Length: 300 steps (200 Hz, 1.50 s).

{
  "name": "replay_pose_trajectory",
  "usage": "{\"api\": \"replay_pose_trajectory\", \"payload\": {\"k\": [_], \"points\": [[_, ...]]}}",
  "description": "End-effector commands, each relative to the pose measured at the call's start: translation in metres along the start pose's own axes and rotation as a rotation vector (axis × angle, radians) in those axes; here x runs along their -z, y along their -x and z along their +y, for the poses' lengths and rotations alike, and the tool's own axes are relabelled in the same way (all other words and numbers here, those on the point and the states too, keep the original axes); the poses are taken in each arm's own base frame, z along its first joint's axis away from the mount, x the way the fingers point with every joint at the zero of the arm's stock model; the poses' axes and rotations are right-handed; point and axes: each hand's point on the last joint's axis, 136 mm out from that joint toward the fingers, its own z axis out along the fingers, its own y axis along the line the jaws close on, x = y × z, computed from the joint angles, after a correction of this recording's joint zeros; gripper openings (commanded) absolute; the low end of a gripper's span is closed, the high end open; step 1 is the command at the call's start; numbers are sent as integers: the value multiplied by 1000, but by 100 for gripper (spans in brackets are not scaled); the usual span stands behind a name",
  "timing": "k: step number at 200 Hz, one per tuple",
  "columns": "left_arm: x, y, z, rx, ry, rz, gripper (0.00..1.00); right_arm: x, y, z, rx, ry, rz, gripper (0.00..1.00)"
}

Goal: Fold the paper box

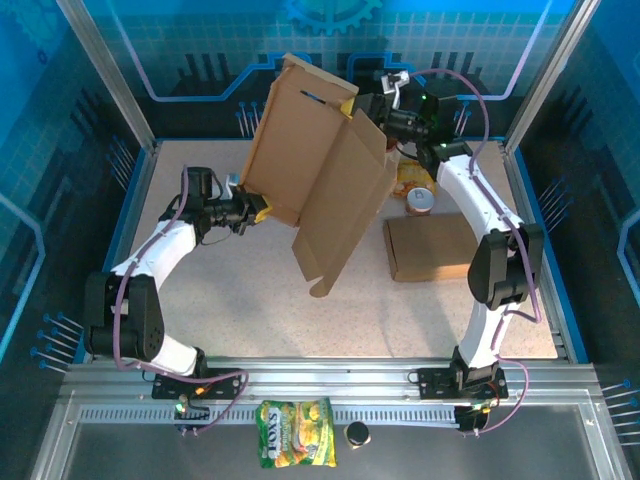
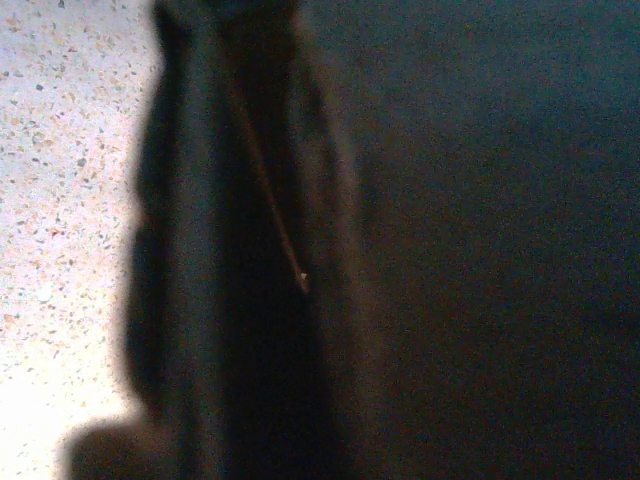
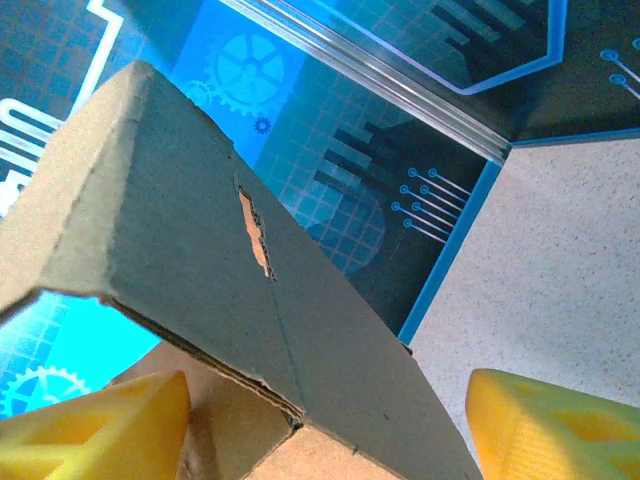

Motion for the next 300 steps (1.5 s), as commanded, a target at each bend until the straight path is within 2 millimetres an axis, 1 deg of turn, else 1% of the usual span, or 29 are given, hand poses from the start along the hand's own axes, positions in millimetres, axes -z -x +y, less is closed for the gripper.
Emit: {"api": "replay_pose_trajectory", "payload": {"k": [1, 22, 46, 61, 72, 80, 92, 99, 105, 114, 123, 133, 145, 159, 177, 192, 199, 209, 231, 242, 254, 300], "points": [[2, 0, -14, 3, -38, 28, 0, -7, 1, 6, 21, 31, 13, 68], [1, 1, -15, 2, -41, 24, 0, -7, 1, 6, 17, 32, 7, 59], [3, 2, -16, -3, -39, 17, 0, -1, 3, 13, 38, 20, -6, 57], [4, 3, -14, -5, -27, 7, 0, 9, 5, 20, 66, -12, -24, 58], [7, 5, -13, -11, -17, -7, 0, 21, 7, 22, 81, -56, -48, 61], [9, 7, -12, -12, -6, -20, 0, 32, 7, 19, 79, -106, -73, 64], [12, 9, -10, -18, 2, -42, 0, 55, 9, 16, 60, -186, -123, 65], [14, 10, -10, -24, 6, -52, 0, 71, 11, 15, 40, -222, -165, 65], [15, 11, -10, -28, 5, -60, 0, 81, 12, 14, 28, -244, -190, 65], [16, 12, -11, -34, 2, -70, 0, 98, 12, 19, 25, -283, -233, 65], [16, 12, -12, -41, -7, -73, 0, 111, 10, 26, 37, -315, -253, 65], [14, 12, -12, -44, -15, -62, 0, 119, 8, 36, 68, -347, -260, 64], [11, 8, -11, -59, -15, -27, 0, 125, 8, 46, 110, -360, -255, 64], [10, 2, -20, -116, -50, 36, 0, 127, 12, 54, 143, -332, -232, 62], [13, -3, -20, -211, -35, 81, 0, 127, 22, 58, 139, -274, -214, 60], [16, -7, -20, -282, -25, 113, 0, 122, 29, 62, 127, -208, -182, 60], [17, -6, -19, -298, -33, 117, 0, 118, 31, 67, 130, -177, -155, 60], [18, -3, -19, -320, -36, 120, 0, 110, 31, 66, 129, -154, -109, 60], [17, 5, -17, -389, -7, 121, 0, 97, 24, 67, 177, -143, -28, 62], [15, 8, -19, -418, -7, 125, 0, 93, 19, 63, 197, -157, 0, 62], [13, 11, -20, -442, 0, 134, 0, 90, 14, 63, 224, -145, 27, 63], [3, 23, -18, -443, 13, 179, 0, 81, 1, 70, 315, -94, 83, 67]]}}
